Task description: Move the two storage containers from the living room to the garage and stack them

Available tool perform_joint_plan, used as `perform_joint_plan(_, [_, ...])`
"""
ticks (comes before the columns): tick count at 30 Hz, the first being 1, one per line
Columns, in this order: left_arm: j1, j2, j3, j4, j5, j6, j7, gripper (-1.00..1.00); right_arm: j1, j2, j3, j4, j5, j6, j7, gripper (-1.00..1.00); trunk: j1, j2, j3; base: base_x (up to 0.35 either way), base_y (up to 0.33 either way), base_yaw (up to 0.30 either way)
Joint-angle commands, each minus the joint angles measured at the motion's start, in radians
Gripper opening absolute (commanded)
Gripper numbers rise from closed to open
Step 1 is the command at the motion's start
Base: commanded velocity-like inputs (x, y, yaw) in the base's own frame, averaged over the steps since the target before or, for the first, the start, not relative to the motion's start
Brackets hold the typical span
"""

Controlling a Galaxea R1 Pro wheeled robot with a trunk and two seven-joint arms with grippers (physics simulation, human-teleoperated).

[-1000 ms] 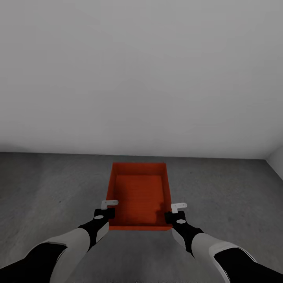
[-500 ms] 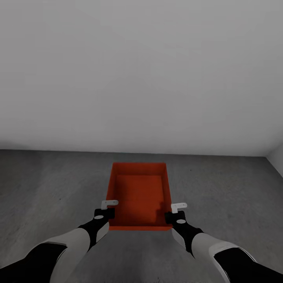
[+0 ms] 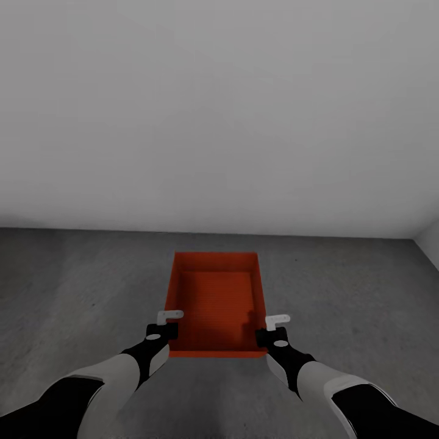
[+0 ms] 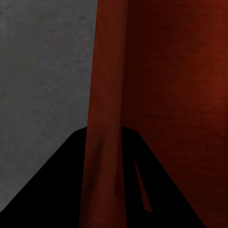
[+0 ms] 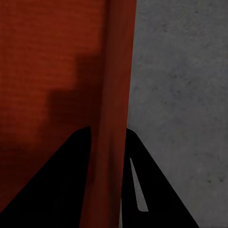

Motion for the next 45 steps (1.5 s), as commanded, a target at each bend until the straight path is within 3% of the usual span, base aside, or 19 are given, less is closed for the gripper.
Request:
perform_joint_plan(1, [-0.001,0.000,0.031,-0.018,0.003,-0.019,0.015,-1.00,0.000,0.002,-0.004,0.006,-0.024,-0.005,-0.007,-1.00,0.000,-0.001,-0.002,0.000,0.000,0.000])
perform_joint_plan(45, [-0.001,0.000,0.031,-0.018,0.003,-0.018,0.015,-1.00,0.000,0.002,-0.004,0.006,-0.024,-0.005,-0.007,-1.00,0.000,-0.001,-0.074,0.000,0.000,0.000])
